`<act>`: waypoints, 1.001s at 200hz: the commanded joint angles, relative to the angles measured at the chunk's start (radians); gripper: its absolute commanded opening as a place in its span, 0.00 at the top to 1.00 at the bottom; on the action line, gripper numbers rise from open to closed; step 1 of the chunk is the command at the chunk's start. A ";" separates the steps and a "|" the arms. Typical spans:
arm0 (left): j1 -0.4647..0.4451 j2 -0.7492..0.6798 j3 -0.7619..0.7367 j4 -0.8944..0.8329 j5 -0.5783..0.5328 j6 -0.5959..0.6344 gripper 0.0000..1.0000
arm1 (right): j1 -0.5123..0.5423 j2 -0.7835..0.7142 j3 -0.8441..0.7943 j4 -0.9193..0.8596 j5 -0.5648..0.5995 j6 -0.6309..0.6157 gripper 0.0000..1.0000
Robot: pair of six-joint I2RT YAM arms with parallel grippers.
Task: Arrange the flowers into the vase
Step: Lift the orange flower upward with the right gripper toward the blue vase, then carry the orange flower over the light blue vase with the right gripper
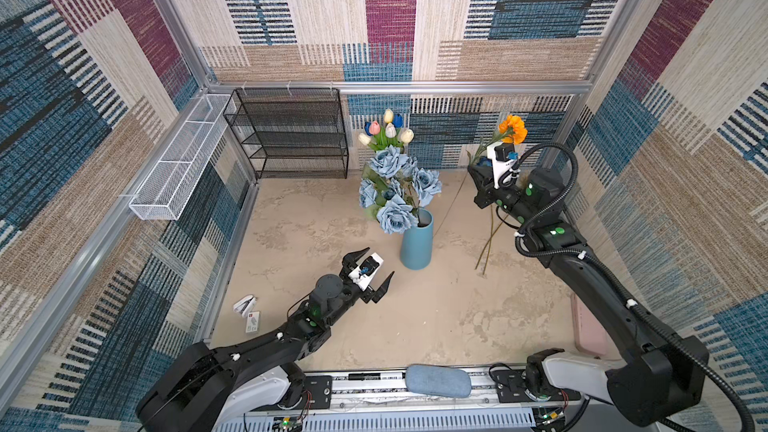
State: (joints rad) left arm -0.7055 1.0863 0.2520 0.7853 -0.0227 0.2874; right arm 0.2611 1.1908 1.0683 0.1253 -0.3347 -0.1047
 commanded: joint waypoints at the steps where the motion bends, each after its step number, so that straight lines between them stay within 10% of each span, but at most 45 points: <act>1: 0.000 -0.002 -0.001 0.020 -0.006 0.002 0.07 | 0.001 -0.044 -0.043 0.178 -0.205 -0.090 1.00; 59: -0.002 0.000 -0.001 0.020 -0.006 0.003 0.07 | 0.021 -0.031 -0.003 0.123 -0.385 -0.260 1.00; 200: -0.002 0.014 0.004 0.020 -0.010 0.008 0.07 | 0.052 0.054 0.061 0.081 -0.122 -0.361 1.00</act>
State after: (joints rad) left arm -0.7082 1.0946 0.2520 0.7849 -0.0235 0.2905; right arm 0.3138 1.2430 1.1233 0.1455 -0.5022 -0.4858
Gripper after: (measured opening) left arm 0.930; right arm 0.044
